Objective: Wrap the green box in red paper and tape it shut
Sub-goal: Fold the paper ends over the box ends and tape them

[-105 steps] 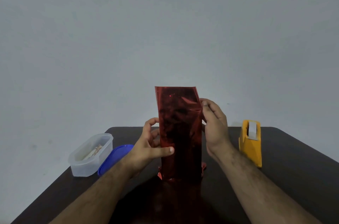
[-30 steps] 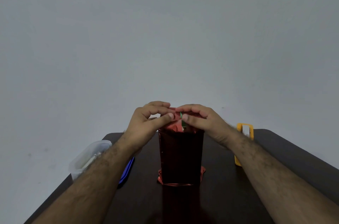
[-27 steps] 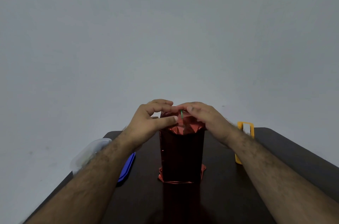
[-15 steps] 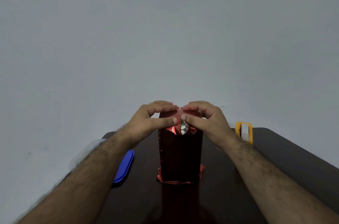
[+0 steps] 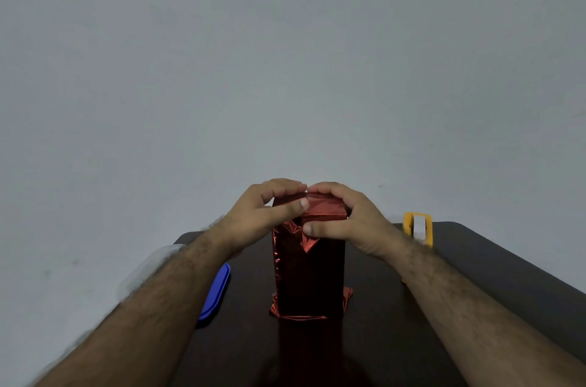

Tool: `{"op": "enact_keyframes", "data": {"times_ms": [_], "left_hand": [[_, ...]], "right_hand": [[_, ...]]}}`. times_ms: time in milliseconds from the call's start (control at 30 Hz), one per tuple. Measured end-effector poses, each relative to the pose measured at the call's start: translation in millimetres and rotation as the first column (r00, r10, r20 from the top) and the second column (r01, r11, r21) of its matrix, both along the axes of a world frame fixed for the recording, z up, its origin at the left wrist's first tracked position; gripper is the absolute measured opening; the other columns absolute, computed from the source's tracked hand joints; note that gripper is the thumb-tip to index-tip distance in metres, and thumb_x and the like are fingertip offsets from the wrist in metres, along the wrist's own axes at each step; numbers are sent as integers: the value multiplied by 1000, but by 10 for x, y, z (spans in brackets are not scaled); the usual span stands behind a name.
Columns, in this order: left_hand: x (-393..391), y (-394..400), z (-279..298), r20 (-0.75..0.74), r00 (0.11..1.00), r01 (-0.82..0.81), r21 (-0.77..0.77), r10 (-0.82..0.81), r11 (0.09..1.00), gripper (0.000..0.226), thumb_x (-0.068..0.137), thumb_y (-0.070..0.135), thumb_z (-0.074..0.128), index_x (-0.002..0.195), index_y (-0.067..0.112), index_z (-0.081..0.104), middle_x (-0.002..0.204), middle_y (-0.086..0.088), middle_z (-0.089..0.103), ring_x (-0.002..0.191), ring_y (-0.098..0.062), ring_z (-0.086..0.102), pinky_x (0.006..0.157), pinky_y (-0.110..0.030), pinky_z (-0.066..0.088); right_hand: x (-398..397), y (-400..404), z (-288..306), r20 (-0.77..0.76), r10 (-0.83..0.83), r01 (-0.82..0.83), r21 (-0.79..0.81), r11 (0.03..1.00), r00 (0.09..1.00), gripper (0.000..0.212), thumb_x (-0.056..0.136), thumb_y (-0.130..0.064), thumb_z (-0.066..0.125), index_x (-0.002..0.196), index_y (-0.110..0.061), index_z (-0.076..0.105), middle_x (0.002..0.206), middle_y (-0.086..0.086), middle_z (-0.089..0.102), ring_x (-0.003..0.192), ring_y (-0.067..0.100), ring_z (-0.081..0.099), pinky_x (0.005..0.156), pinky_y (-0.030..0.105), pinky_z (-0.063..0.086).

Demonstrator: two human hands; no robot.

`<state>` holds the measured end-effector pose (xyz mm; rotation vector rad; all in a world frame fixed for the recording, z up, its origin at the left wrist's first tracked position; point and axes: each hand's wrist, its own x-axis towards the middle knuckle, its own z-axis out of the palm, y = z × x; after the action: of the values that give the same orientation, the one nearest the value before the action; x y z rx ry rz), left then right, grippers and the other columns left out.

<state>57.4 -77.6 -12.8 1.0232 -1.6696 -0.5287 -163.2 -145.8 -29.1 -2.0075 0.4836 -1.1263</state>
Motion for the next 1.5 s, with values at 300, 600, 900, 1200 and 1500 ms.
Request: {"op": "enact_keyframes", "data": {"times_ms": [300, 600, 900, 1200, 1500], "left_hand": [[-42, 15, 64, 36, 998, 51, 86, -55, 995, 45, 89, 30, 84, 132, 23, 73, 127, 9, 74, 118, -10, 71, 102, -36, 57], [-25, 1, 259, 264, 964, 7, 126, -41, 992, 50, 85, 30, 89, 131, 23, 73, 117, 8, 79, 107, -9, 75, 94, -29, 61], [-43, -75, 125, 210, 977, -40, 84, 21, 996, 55, 81, 35, 92, 130, 21, 73, 113, 4, 79, 102, -12, 76, 91, -31, 62], [-62, -217, 48, 96, 995, -52, 118, 40, 992, 60, 80, 29, 92, 135, 16, 71, 115, 6, 77, 100, -4, 76, 85, -17, 58], [-12, -287, 62, 117, 993, -18, 97, 7, 995, 48, 82, 28, 91, 125, 16, 75, 106, 4, 80, 94, -7, 77, 76, -14, 57]], "right_hand": [[-24, -59, -45, -11, -17, 18, 53, 998, 1000, 91, 57, -42, 100, 139, -36, 61, 134, -7, 63, 120, 14, 67, 92, 30, 61], [-32, -66, 17, -107, -140, 135, -55, 989, 984, 89, 47, -53, 98, 128, -38, 64, 137, -10, 51, 124, 11, 58, 99, 33, 59], [-151, -11, -64, -133, -105, 113, 60, 992, 986, 136, 51, -78, 90, 165, -39, 26, 160, -12, 37, 142, 13, 47, 117, 41, 45], [-838, -375, -198, -337, -847, 889, -56, 454, 411, 52, 101, -53, 56, 77, -8, 68, 82, 6, 71, 80, 25, 65, 65, 36, 51], [-987, -372, -203, -567, -655, 847, 478, 232, 499, 42, 103, -33, 65, 137, -12, 52, 90, 8, 53, 75, 24, 55, 70, 42, 53]]}}
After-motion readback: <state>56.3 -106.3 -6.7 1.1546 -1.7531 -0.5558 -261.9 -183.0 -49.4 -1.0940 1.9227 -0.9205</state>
